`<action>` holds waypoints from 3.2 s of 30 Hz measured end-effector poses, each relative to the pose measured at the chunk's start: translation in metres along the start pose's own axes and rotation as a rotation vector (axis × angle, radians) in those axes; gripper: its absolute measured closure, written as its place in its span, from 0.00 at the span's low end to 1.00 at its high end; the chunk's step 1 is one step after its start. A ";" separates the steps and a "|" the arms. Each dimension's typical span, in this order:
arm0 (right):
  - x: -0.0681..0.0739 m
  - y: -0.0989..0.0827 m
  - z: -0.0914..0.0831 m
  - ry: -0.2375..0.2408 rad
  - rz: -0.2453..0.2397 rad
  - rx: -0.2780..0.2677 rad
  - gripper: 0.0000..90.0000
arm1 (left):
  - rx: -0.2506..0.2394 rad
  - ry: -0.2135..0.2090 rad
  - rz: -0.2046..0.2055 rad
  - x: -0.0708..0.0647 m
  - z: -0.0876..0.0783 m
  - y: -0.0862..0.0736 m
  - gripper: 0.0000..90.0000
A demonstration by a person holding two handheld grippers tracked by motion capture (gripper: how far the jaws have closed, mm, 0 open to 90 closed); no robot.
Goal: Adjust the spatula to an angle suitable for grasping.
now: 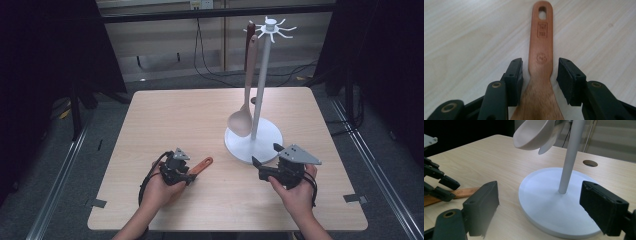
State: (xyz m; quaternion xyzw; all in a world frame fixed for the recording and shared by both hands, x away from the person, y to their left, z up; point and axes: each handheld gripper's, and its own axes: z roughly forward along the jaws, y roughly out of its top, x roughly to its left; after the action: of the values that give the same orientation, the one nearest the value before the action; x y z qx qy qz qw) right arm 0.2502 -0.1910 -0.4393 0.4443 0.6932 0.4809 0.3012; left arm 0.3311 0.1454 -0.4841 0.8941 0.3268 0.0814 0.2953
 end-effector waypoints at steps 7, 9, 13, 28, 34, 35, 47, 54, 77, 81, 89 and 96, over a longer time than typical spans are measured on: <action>-0.002 -0.001 -0.002 0.000 0.018 -0.002 0.18 | 0.000 -0.038 0.008 0.006 0.009 0.030 0.60; -0.003 -0.002 -0.002 -0.002 0.017 -0.001 0.18 | 0.012 -0.055 0.015 0.006 0.015 0.036 0.60; -0.004 -0.002 -0.003 0.001 0.024 0.004 0.18 | 0.059 -0.060 0.039 0.004 0.027 0.043 0.60; -0.005 -0.003 -0.002 -0.002 0.020 0.009 0.18 | 0.263 -0.038 0.110 -0.008 0.038 0.071 0.65; -0.005 -0.003 0.000 -0.001 0.017 0.013 0.18 | 0.342 -0.019 0.152 -0.016 0.042 0.082 0.72; -0.005 -0.003 0.000 0.000 0.016 0.012 0.18 | 0.347 -0.018 0.150 -0.016 0.042 0.083 0.72; 0.003 -0.004 0.005 0.042 0.018 0.028 0.18 | 0.144 -0.067 0.081 -0.010 0.019 0.077 0.73; 0.021 -0.004 0.016 0.098 0.009 0.040 0.18 | -0.084 -0.104 0.049 -0.020 -0.026 0.083 0.73; 0.072 0.017 0.033 0.272 0.098 -0.029 0.48 | -0.507 -0.196 0.001 -0.051 -0.067 0.077 0.73; 0.075 0.018 0.036 0.289 0.123 -0.029 0.60 | -0.519 -0.216 -0.011 -0.056 -0.069 0.077 0.73; 0.076 0.019 0.035 0.269 0.115 -0.038 0.80 | -0.545 -0.199 -0.002 -0.060 -0.070 0.078 0.73; 0.079 0.020 0.037 0.268 0.104 -0.048 0.89 | -0.566 -0.196 -0.018 -0.062 -0.073 0.079 0.73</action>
State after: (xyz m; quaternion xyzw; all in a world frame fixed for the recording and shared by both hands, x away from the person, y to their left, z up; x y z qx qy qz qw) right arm 0.2546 -0.1018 -0.4336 0.4041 0.6915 0.5675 0.1911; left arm 0.3004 0.0922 -0.3759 0.7770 0.2691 0.0801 0.5634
